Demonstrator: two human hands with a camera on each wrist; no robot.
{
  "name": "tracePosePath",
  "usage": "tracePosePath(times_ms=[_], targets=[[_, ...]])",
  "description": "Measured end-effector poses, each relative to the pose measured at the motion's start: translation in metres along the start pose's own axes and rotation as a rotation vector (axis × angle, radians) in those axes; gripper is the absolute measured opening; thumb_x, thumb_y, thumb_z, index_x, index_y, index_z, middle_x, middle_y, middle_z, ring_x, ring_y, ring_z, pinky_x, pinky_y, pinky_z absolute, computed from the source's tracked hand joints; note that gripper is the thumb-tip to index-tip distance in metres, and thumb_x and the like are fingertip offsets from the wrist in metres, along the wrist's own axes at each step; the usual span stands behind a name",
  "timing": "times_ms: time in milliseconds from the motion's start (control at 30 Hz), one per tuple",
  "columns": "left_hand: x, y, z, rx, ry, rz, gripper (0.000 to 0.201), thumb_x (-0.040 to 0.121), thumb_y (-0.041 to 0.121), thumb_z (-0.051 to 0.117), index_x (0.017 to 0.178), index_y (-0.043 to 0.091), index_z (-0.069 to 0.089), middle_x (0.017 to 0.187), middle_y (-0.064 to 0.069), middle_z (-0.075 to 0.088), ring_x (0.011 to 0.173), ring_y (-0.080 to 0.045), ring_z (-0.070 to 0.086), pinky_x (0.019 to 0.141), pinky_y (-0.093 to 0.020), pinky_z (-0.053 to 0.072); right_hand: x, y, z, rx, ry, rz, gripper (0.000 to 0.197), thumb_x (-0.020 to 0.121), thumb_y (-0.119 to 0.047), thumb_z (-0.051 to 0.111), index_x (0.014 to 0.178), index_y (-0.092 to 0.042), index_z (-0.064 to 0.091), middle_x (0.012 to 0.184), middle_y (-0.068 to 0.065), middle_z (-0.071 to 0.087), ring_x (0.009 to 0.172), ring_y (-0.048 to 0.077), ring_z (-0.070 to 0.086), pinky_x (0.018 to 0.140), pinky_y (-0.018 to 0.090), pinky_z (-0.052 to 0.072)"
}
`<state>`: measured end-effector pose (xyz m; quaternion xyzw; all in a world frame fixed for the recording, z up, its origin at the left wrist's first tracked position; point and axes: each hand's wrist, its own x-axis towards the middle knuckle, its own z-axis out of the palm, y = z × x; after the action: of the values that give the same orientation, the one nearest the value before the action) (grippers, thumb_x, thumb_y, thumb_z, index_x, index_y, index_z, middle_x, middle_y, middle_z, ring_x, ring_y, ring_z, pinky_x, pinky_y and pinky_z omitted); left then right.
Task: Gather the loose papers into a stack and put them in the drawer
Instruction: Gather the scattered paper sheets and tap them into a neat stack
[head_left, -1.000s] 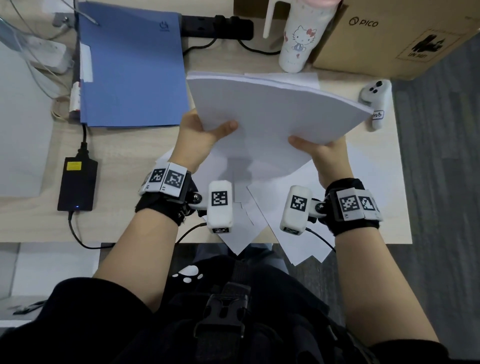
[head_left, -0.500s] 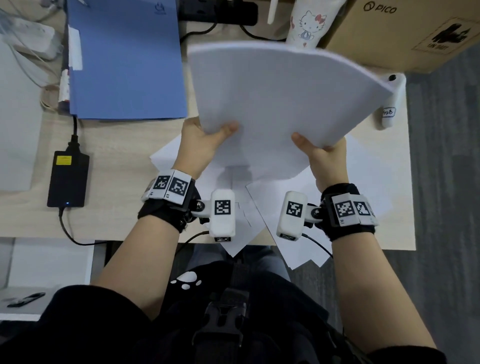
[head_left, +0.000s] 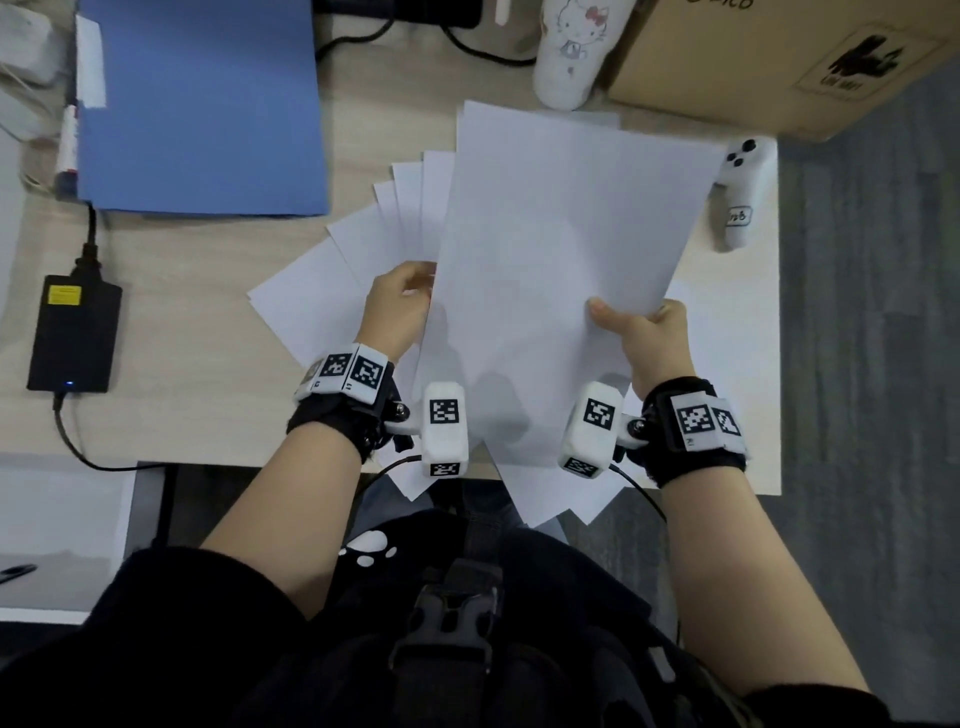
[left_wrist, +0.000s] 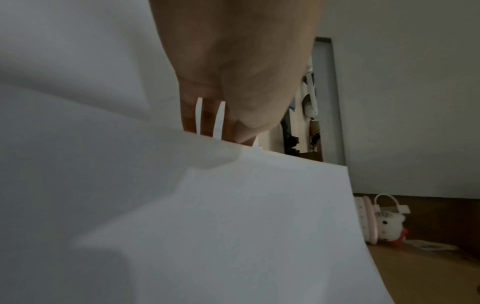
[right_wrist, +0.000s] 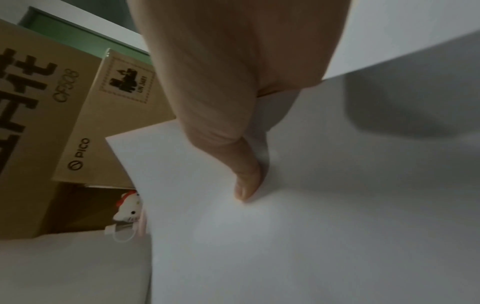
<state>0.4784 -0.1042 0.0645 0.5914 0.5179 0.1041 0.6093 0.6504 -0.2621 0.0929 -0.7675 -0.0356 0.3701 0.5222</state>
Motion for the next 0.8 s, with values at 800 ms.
tracePosePath(times_ms=[800], targets=[[0.005, -0.042, 0.063, 0.759, -0.226, 0.236, 0.046, 0.082, 0.011, 0.058, 0.127, 0.015, 0.051, 0.121, -0.005, 0.058, 0.122, -0.028, 0.041, 0.084, -0.019, 0.022, -0.09, 0.121, -0.034, 0.304, 0.56, 0.434, 0.043, 0.071, -0.005, 0.077, 0.109, 0.003, 0.057, 0.104, 0.011, 0.065, 0.093, 0.025, 0.063, 0.09, 0.04, 0.051]])
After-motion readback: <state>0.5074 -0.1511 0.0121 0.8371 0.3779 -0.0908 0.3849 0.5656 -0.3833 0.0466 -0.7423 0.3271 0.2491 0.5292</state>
